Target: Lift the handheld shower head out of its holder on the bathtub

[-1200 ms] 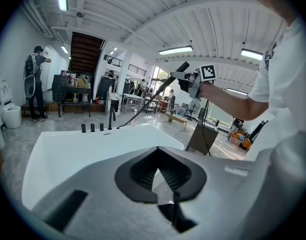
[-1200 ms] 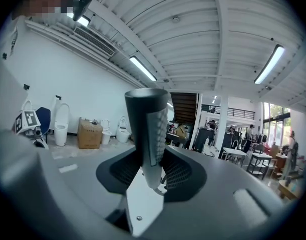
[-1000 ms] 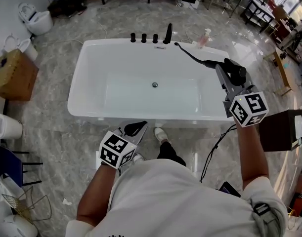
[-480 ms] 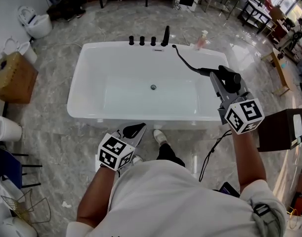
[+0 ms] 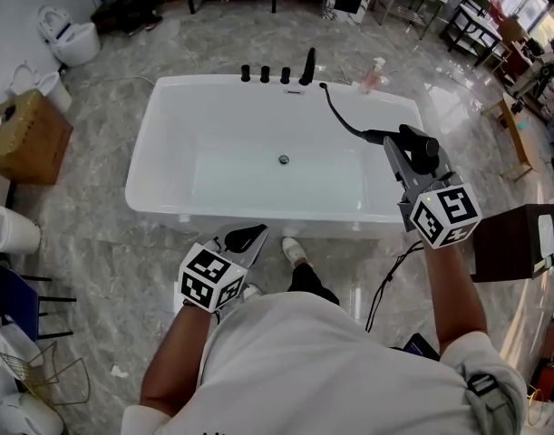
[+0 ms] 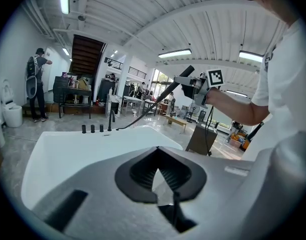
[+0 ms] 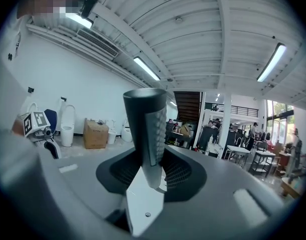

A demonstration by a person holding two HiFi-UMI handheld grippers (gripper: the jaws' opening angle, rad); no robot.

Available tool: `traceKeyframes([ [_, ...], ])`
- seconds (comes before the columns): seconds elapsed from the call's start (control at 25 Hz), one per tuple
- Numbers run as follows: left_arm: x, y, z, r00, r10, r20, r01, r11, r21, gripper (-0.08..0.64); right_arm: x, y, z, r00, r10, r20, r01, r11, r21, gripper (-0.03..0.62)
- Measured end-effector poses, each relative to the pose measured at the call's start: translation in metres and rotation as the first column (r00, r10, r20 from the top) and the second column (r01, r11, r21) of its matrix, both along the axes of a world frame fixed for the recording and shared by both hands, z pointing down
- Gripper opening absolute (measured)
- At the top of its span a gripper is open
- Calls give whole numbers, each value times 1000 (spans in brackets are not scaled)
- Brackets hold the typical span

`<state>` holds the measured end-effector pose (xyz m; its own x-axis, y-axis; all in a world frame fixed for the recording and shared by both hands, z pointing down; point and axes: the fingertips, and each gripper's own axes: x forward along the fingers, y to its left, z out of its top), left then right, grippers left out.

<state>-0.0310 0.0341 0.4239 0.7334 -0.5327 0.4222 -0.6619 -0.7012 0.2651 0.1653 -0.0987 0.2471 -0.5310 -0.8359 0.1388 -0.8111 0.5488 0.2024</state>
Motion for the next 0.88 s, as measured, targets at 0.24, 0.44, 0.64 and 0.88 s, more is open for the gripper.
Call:
traceKeyframes([
  [0.24,-2,-1,0,1000,-6,-3,6,1000,-6,5,-1,-1,1,1000,-3,-2,3,1000,-5,143],
  [0.44,-4,-1,0,1000,-5,-5,5,1000,-9,5,-3,-1,0,1000,-3,-5,3,1000,-3,143],
  [0.64,-6,-2,-2,1000,-7,-9,7,1000,-4,5,-6,-2,-2,1000,-4,-10,3,1000,-1,143],
  [0.88,-9,0,-2,1000,-12,-11,12,1000,-2,5,-7,0,-4,1000,-3,-16,3,1000,2,143],
])
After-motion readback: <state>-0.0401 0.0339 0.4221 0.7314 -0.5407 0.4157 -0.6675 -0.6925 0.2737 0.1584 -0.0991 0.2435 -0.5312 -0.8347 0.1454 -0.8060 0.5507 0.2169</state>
